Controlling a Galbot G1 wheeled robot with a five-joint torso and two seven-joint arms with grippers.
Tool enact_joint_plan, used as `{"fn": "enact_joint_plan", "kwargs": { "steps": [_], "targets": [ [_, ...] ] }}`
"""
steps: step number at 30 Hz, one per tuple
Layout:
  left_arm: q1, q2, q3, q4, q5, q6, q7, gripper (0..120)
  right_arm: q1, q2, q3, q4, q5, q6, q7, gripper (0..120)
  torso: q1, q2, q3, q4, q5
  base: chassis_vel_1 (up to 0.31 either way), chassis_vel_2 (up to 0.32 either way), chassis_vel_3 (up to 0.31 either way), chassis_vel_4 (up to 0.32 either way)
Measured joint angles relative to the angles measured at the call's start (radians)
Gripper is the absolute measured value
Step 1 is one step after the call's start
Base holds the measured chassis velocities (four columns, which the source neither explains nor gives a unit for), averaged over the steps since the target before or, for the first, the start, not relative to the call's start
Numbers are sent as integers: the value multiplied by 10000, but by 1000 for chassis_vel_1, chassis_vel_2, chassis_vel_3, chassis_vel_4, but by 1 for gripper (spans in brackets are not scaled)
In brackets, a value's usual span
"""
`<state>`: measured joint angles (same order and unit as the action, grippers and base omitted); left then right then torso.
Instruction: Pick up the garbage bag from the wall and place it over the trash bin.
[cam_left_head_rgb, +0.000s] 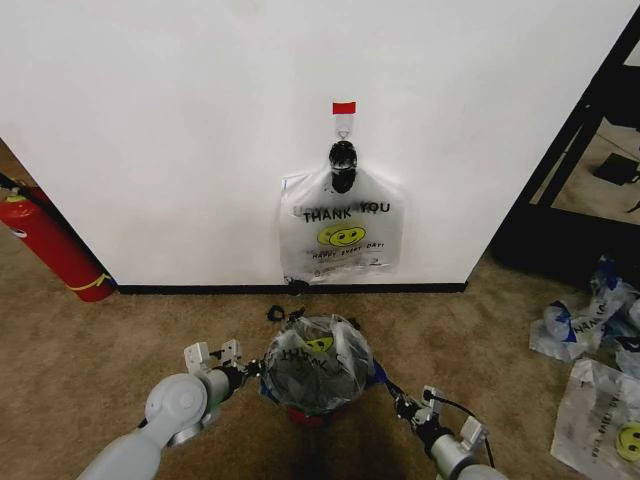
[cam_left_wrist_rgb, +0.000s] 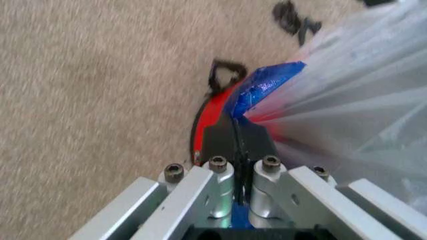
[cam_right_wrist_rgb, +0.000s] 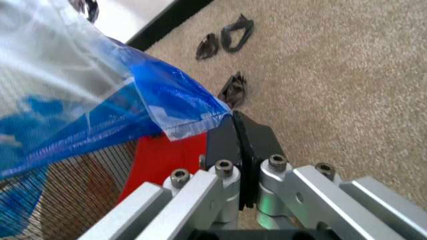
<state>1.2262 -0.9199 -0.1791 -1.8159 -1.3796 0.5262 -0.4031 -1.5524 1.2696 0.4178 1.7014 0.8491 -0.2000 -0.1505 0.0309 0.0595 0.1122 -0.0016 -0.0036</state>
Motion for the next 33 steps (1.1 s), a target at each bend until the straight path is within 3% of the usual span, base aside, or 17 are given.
{"fn": "enact_joint_plan", "kwargs": {
  "steps": [11, 15, 23, 25, 33],
  "targets": [
    [337, -108, 66, -337, 433, -11, -9, 0, 5, -78, -89, 206, -528, -112, 235, 0, 0, 0, 1, 0, -2, 0, 0, 0, 0],
    [497, 115, -151, -1028, 507, 68, -142, 5, -309, -234, 56, 792, -510, -175, 460, 0, 0, 0, 0, -1, -1, 0, 0, 0, 0],
    [1042, 645, -631, -2139, 1060, 409, -471, 34, -1364, -867, 635, 2190, -1098, -493, 928, 30, 0, 0, 0, 0, 1, 0, 0, 0, 0],
    [1123, 673, -690, -2249, 1123, 440, -519, 36, -1511, -942, 726, 2302, -1176, -502, 939, 33, 0, 0, 0, -1, -2, 0, 0, 0, 0],
    [1597, 703, -1591, -3131, 1270, 404, -779, 70, -2503, -1444, 1451, 3646, -1193, -273, 1009, 64, 0, 0, 0, -4, -1, 0, 0, 0, 0]
  ]
}}
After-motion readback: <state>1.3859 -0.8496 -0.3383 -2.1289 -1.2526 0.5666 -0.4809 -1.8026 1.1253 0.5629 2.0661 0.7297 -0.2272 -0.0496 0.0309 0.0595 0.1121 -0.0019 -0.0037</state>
